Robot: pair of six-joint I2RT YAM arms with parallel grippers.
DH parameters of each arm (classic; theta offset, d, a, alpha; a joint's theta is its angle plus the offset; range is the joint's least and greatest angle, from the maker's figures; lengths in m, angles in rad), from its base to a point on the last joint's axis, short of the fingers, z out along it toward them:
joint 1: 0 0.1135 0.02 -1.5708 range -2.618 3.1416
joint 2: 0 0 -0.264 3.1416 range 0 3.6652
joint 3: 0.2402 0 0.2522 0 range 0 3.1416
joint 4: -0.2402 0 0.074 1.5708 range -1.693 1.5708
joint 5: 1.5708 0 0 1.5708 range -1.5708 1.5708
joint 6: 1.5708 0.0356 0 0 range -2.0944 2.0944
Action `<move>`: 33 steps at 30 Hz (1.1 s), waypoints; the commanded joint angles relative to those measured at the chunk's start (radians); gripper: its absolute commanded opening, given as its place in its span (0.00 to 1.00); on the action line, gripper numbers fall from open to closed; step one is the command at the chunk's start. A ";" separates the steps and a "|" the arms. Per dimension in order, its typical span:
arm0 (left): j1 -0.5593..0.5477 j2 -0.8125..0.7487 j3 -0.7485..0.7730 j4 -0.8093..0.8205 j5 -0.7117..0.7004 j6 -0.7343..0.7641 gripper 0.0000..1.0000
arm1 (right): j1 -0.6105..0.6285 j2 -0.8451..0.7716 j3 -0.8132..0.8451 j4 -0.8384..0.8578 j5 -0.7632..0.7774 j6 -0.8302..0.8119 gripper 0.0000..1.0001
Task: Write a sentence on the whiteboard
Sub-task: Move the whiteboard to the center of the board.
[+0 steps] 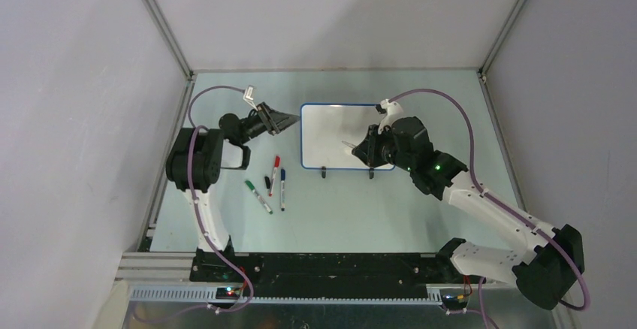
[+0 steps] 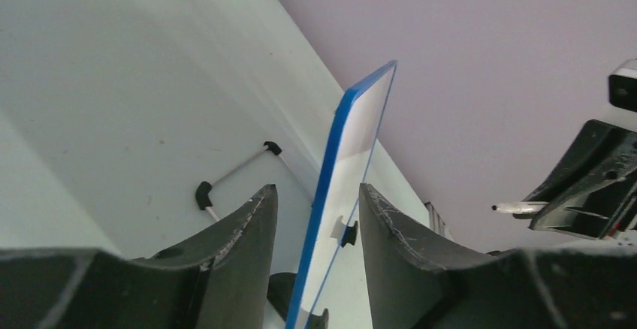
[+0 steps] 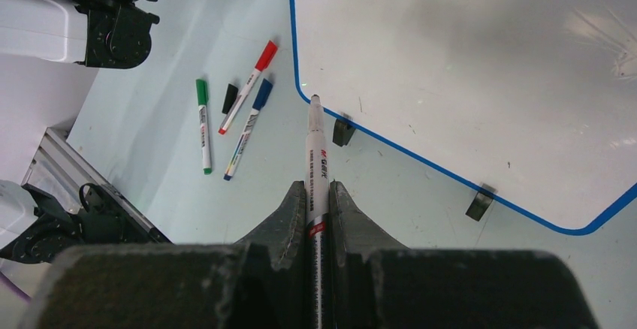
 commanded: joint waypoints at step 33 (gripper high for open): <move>-0.071 -0.083 -0.181 0.125 -0.001 -0.014 0.27 | 0.008 -0.061 0.025 -0.066 -0.028 0.013 0.00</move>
